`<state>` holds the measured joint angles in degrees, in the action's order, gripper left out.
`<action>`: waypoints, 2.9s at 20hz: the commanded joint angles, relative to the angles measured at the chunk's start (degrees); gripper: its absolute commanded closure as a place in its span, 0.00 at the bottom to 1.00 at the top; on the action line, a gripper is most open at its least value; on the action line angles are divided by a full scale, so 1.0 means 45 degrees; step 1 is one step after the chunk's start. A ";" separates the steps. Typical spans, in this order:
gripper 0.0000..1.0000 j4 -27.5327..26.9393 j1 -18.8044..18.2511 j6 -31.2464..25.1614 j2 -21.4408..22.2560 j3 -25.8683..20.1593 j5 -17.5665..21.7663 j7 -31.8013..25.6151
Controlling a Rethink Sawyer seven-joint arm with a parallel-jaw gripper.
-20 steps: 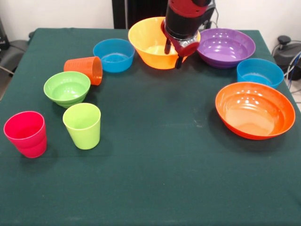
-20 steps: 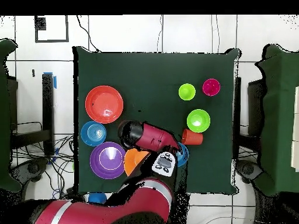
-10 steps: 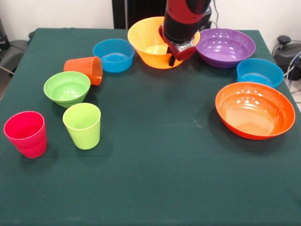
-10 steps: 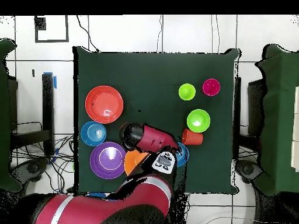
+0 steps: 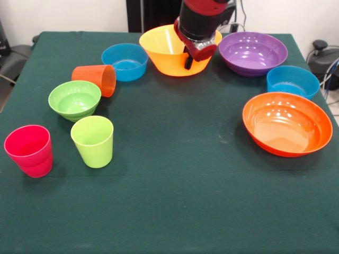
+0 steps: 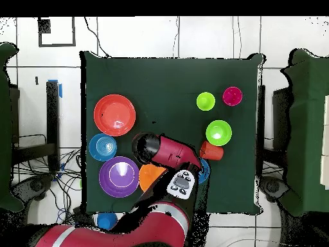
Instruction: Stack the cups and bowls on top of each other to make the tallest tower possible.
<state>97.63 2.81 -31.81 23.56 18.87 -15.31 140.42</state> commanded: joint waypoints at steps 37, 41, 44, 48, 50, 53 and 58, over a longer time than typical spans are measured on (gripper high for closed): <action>1.00 -0.8384 -0.0999 -0.5515 -0.1460 -0.2990 0.3769 -0.3389; 1.00 -0.7888 -0.0798 -0.5663 -0.1494 -0.2803 0.3570 -0.2734; 1.00 -0.7431 -0.0496 -0.5627 -0.1204 -0.2519 0.3601 -0.2385; 1.00 -0.7292 -0.0242 -0.5598 -0.0802 -0.2155 0.3718 -0.2305; 1.00 -0.7621 -0.0254 -0.5416 -0.0814 -0.2013 0.3840 -0.2472; 1.00 -0.8273 -0.0391 -0.5228 -0.1077 -0.2067 0.3830 -0.2665; 1.00 -0.8564 -0.0348 -0.5256 -0.1066 -0.2200 0.3695 -0.2624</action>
<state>61.15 1.35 -52.45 17.78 11.62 -1.39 129.69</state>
